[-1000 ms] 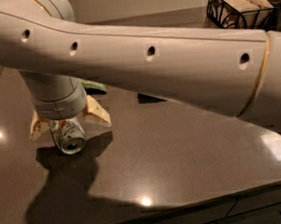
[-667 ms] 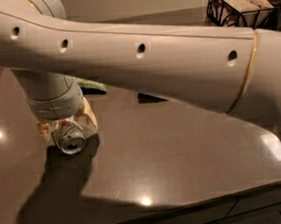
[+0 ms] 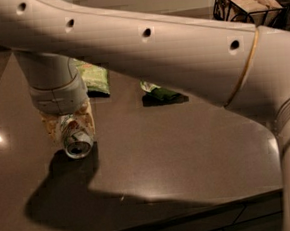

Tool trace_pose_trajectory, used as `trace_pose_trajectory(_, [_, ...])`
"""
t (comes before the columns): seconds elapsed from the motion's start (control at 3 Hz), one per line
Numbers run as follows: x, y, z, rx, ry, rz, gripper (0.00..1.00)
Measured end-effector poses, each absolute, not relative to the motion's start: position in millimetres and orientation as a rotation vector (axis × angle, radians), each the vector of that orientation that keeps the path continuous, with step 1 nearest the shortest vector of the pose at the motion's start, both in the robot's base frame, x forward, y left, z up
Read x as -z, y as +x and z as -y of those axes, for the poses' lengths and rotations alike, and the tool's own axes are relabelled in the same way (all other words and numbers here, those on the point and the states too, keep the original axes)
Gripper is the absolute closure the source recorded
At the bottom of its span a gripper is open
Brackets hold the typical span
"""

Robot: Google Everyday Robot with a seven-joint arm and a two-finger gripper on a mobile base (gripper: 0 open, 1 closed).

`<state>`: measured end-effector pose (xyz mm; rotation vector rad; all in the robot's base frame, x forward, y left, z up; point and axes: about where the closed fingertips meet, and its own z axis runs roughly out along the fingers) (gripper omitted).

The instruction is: Place 7up can upright

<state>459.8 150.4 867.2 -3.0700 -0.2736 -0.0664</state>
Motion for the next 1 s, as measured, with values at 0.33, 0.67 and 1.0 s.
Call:
trace_pose_trajectory(0.33, [-888,464,-144,-0.107,-2.976,0.002,1.00])
trace_pose_trajectory(0.67, [-912,474,-129,-0.314,-2.825,-0.345,1.00])
trace_pose_trajectory(1.0, [-937,482,-117,-0.517,-2.615,-0.676,1.00])
